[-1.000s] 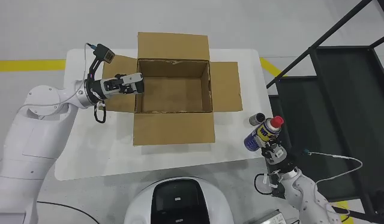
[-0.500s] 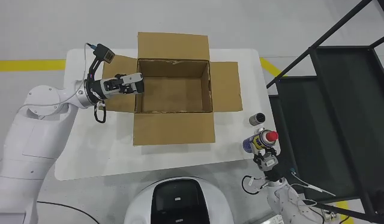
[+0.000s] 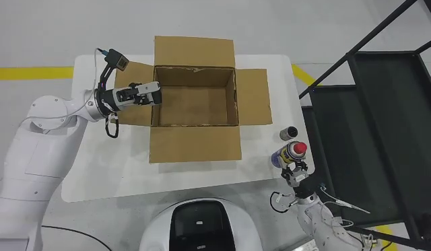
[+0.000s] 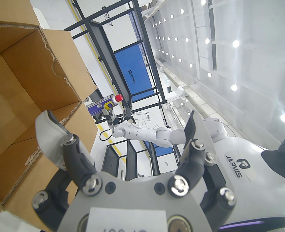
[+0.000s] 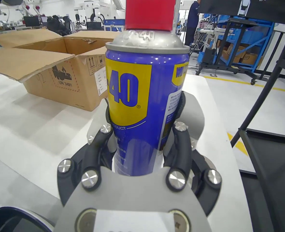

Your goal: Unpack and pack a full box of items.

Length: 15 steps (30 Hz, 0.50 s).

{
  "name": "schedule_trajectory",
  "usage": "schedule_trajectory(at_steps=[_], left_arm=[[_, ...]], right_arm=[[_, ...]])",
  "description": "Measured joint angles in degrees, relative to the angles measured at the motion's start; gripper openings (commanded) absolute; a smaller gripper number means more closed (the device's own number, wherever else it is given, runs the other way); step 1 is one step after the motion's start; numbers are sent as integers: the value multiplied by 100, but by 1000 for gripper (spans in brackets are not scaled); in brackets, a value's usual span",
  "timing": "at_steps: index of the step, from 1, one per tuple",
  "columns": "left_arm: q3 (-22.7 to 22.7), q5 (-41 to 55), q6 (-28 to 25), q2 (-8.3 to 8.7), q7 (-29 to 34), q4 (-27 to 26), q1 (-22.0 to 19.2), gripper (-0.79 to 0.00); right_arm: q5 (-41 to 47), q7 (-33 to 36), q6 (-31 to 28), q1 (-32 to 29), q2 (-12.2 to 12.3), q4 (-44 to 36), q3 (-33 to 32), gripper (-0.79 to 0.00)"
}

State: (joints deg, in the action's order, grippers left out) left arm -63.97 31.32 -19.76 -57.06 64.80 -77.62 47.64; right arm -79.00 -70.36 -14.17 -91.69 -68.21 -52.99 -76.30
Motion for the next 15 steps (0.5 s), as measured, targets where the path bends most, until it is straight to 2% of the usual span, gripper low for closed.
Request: schedule_trajectory(at_steps=[8,15], left_arm=[[0,0,0,0,0,0,0,0],[0,0,0,0,0,0,0,0]], right_arm=[[191,-181,654,495,-213,749,366,-785],[330,-434,716,899,-358,1447,570,-785]])
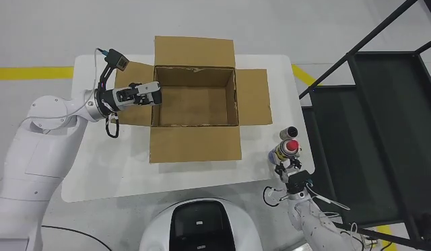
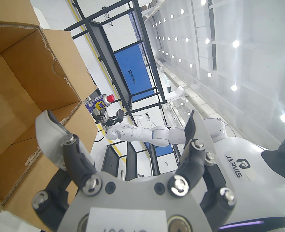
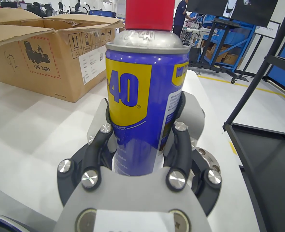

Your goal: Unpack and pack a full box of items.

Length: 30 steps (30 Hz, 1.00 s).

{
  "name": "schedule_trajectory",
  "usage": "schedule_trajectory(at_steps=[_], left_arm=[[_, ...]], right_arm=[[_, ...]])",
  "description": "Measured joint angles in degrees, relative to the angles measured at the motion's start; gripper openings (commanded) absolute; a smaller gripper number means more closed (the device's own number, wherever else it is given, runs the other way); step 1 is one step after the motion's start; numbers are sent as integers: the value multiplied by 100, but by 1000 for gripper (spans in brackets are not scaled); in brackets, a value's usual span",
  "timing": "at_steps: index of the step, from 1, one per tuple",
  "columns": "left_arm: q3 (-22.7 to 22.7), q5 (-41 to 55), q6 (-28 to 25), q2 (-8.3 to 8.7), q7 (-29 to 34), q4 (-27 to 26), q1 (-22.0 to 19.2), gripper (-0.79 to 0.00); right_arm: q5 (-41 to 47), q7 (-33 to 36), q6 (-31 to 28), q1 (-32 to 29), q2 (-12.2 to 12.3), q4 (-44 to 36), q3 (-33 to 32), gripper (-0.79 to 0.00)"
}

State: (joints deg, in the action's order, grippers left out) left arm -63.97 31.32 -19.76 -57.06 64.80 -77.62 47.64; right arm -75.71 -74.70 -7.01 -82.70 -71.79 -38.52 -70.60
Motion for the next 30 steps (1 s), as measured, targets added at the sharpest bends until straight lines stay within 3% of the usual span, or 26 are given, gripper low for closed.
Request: schedule_trajectory(at_steps=[5,7,10,11,21,30], left_arm=[[0,0,0,0,0,0,0,0],[0,0,0,0,0,0,0,0],[0,0,0,0,0,0,0,0],[0,0,0,0,0,0,0,0],[0,0,0,0,0,0,0,0],[0,0,0,0,0,0,0,0]], right_arm=[[137,-123,-42,244,-102,373,111,-785],[184,-139,-54,324,-137,498,148,-369],[155,-195,70,453,-186,713,211,-68],[142,-211,98,490,-207,792,242,0],[265,-575,-170,568,-274,1176,278,0],[102,-948,-536,111,-78,1000,76,0]])
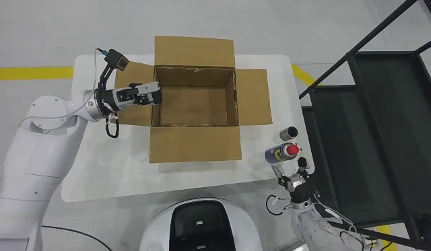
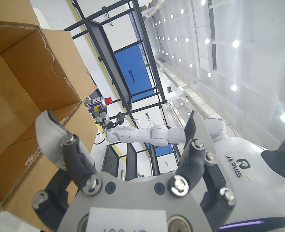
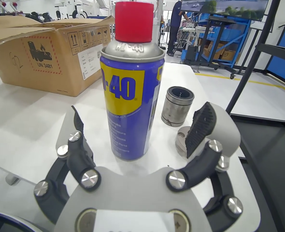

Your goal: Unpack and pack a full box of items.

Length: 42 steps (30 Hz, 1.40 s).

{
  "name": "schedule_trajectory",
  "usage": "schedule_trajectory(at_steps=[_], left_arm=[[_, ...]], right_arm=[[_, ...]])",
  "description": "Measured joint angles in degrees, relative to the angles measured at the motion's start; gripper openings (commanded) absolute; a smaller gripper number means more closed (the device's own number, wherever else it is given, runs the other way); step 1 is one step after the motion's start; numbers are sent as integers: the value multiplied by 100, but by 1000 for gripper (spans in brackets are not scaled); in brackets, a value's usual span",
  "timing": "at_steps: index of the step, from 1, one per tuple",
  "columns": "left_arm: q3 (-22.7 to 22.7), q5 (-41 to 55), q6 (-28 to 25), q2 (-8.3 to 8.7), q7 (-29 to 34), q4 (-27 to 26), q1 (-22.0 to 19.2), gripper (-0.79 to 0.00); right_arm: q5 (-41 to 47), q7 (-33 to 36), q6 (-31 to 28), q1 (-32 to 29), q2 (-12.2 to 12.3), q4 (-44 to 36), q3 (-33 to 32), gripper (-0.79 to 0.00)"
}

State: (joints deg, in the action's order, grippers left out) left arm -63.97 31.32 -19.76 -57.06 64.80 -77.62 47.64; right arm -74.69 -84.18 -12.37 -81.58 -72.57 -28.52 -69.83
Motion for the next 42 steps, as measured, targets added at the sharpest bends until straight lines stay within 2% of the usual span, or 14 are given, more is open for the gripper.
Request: schedule_trajectory(at_steps=[4,14,15,16,17,28,33,38,42], left_arm=[[0,0,0,0,0,0,0,0],[0,0,0,0,0,0,0,0],[0,0,0,0,0,0,0,0],[0,0,0,0,0,0,0,0],[0,0,0,0,0,0,0,0],[0,0,0,0,0,0,0,0],[0,0,0,0,0,0,0,0],[0,0,0,0,0,0,0,0],[0,0,0,0,0,0,0,0]], right_arm=[[25,276,-10,-83,52,-290,-94,0],[399,1494,91,-6,-25,-747,-107,0],[431,1558,96,-11,-29,-777,-114,-172],[450,1602,99,-19,-30,-805,-120,-702],[472,1641,90,-34,-32,-839,-128,-785],[419,1724,-75,-208,-3,-1155,-192,-785],[297,1660,-218,-394,44,-1562,-251,-785],[16,1514,-134,-1000,183,-2792,-549,-785],[-187,1899,-25,-1609,309,-4130,-944,-785]])
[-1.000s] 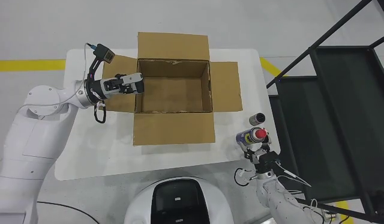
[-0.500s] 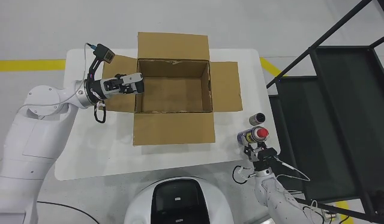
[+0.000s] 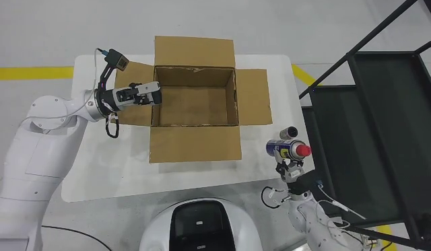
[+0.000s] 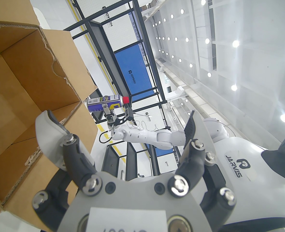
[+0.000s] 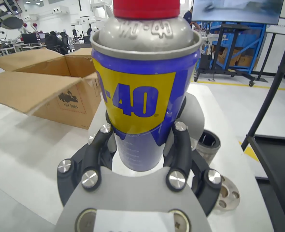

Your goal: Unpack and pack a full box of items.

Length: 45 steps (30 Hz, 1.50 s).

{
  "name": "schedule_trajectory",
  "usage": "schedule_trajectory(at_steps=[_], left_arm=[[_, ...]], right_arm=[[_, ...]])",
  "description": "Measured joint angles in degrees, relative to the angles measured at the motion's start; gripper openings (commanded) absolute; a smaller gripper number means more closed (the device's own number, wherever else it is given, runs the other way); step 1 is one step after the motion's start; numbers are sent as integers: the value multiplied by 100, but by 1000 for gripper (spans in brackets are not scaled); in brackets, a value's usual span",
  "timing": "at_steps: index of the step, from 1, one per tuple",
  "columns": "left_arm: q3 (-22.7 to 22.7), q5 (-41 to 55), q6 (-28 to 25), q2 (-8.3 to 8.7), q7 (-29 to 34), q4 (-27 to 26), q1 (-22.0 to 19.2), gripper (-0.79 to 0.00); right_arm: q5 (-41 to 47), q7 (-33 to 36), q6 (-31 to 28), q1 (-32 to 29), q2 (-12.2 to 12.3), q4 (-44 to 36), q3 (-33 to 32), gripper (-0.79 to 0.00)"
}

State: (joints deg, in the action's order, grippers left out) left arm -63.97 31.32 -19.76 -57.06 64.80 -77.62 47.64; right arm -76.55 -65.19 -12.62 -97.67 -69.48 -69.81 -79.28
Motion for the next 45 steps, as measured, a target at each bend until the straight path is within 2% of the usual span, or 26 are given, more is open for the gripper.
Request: schedule_trajectory(at_steps=[5,10,15,40,45], left_arm=[[0,0,0,0,0,0,0,0],[0,0,0,0,0,0,0,0],[0,0,0,0,0,0,0,0],[0,0,0,0,0,0,0,0],[0,0,0,0,0,0,0,0]], right_arm=[[-211,858,191,-476,84,-1429,-386,-785],[-446,1729,505,-516,75,-2095,-326,-785],[-735,2535,705,-209,31,-2477,-11,-785],[-759,2641,744,-141,21,-2514,42,-785],[-1245,3438,720,161,34,-2930,91,-785]])
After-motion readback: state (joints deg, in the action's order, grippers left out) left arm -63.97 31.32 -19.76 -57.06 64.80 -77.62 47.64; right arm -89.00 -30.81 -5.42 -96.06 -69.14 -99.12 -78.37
